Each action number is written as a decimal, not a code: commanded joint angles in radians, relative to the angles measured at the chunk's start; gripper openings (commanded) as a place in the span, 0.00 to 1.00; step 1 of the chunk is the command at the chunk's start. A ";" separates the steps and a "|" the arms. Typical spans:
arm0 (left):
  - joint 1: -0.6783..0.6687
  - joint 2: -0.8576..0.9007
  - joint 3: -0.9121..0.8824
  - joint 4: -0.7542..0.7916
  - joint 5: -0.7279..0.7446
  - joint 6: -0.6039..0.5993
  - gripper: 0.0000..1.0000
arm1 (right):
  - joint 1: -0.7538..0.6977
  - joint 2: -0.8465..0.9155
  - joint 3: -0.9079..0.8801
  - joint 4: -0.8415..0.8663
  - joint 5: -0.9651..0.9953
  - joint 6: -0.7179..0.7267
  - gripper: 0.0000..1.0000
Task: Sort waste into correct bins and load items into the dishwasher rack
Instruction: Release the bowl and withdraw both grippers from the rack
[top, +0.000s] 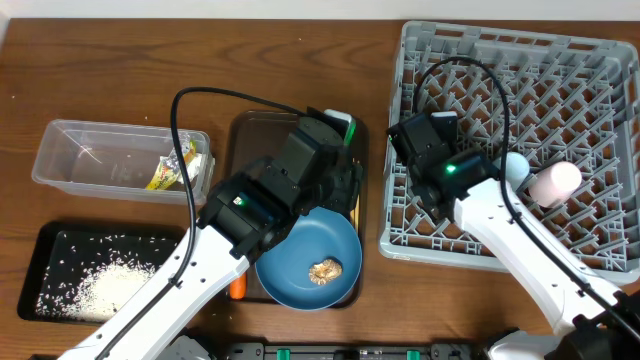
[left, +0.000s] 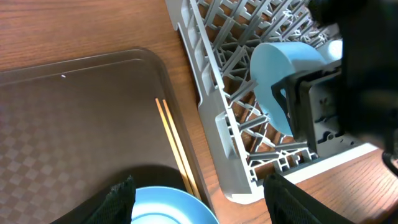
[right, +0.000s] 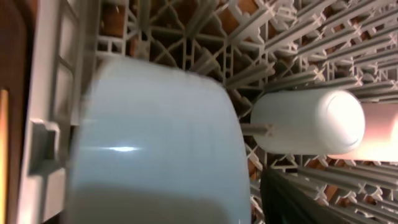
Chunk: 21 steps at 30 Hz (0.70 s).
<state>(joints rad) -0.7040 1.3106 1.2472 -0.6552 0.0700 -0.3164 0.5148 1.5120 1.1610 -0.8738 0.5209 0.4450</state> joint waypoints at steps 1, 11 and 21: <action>0.002 -0.010 0.012 -0.004 -0.019 0.010 0.67 | 0.010 0.002 0.041 0.000 0.021 0.014 0.62; 0.002 -0.010 0.012 -0.004 -0.019 0.010 0.67 | 0.010 0.001 0.103 -0.008 0.021 0.010 0.70; 0.002 -0.010 0.012 -0.026 -0.068 0.010 0.67 | 0.009 -0.039 0.158 -0.011 0.021 0.010 0.68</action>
<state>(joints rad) -0.7040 1.3106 1.2472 -0.6678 0.0544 -0.3164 0.5148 1.5105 1.2629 -0.8825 0.5205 0.4446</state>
